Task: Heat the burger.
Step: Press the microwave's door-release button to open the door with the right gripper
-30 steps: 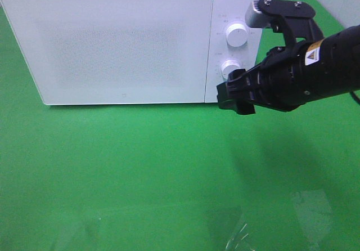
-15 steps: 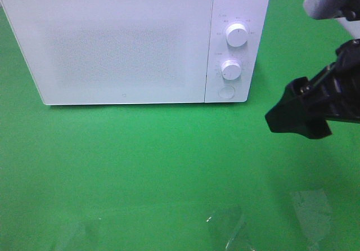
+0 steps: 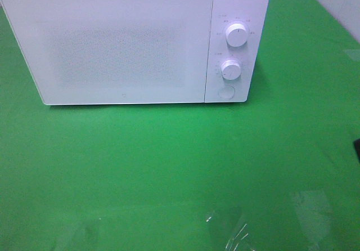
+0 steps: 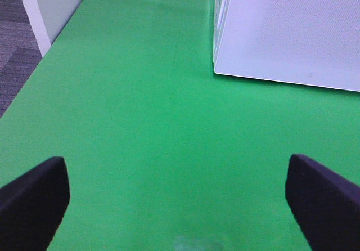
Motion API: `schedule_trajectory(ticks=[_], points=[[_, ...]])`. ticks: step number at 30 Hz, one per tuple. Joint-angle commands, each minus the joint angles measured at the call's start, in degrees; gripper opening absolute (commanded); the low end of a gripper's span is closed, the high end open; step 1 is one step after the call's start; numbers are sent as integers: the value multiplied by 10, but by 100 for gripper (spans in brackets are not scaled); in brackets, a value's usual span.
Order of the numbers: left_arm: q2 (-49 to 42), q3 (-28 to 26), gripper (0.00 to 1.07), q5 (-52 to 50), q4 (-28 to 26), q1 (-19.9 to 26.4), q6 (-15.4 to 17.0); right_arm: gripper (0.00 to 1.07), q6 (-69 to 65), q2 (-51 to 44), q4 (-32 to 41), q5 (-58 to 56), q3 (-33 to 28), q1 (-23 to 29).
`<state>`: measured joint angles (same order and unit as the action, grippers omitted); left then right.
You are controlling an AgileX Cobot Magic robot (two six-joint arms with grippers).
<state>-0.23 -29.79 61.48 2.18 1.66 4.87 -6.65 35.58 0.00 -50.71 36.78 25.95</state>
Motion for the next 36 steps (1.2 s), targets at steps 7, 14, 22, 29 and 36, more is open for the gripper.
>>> schedule_trajectory(ticks=[7,14,22,29,36], points=[[-10,1,97,-2,-3,1,1,76,14,-182,0,-42,-4,-150],[-10,1,97,-2,-3,1,1,76,13,-296,-3,-56,-4,-231],[-10,1,97,-2,-3,1,1,76,13,-364,0,-56,-38,-273],[-9,1,97,-2,-3,1,1,76,22,-373,0,-42,-88,-285],[-3,1,97,-2,-3,1,1,76,22,-373,0,-42,-88,-285]])
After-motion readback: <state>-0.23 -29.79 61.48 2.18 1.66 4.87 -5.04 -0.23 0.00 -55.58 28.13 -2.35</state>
